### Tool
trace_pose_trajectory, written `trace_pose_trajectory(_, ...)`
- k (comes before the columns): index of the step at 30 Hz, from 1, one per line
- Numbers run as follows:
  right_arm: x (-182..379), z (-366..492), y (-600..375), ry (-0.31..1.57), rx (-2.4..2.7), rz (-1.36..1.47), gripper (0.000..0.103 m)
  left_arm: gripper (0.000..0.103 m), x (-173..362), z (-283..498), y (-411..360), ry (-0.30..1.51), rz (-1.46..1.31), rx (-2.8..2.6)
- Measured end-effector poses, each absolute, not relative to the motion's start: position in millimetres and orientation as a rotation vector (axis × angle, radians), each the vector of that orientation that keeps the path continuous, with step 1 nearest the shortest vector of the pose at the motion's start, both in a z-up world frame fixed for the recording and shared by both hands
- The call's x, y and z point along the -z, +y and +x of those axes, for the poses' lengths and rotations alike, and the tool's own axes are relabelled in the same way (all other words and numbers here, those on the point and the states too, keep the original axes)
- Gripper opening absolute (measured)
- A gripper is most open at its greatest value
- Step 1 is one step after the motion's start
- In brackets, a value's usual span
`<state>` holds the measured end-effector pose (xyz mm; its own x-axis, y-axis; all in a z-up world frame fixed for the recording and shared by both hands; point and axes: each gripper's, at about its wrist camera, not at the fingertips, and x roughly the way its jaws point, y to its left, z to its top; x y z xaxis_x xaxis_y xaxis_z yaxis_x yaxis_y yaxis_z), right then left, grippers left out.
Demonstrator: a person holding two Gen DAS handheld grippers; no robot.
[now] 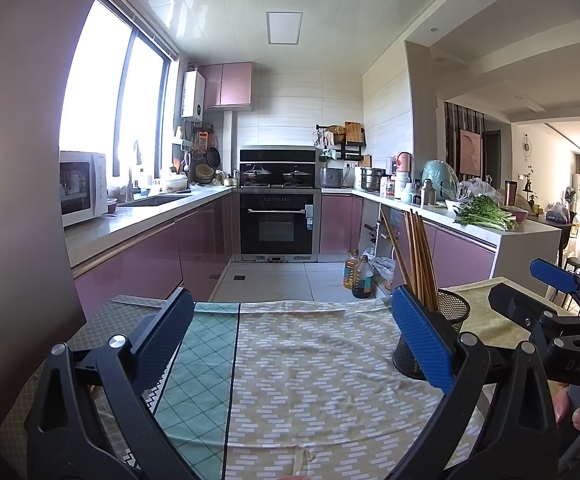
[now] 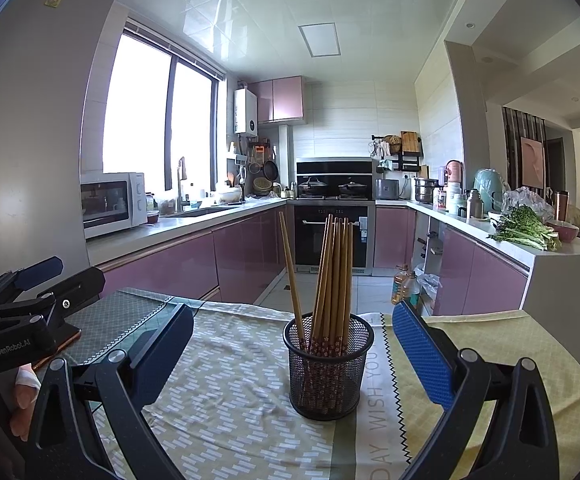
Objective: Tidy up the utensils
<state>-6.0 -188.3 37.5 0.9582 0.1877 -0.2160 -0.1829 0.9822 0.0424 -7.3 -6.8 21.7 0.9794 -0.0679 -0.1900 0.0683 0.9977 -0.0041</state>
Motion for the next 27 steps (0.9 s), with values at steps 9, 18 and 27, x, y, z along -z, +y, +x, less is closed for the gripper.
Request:
trace_pose_trajectory(9, -39.7, -6.4, -188.4, 0.219, -0.189, 0.021, 0.096, 0.097, -21.6, -7.8, -7.0, 0.192, 0.004, 0.067)
trace_pose_trajectory(18, -39.3, -6.5, -188.8, 0.219, -0.189, 0.022, 0.096, 0.097, -21.3, -8.9, -7.5, 0.193, 0.001, 0.068)
trace_pose_trajectory(27, -39.8, -6.8, -189.7, 0.217, -0.189, 0.023, 0.096, 0.097, -21.5, -8.6, -7.5, 0.192, 0.004, 0.068)
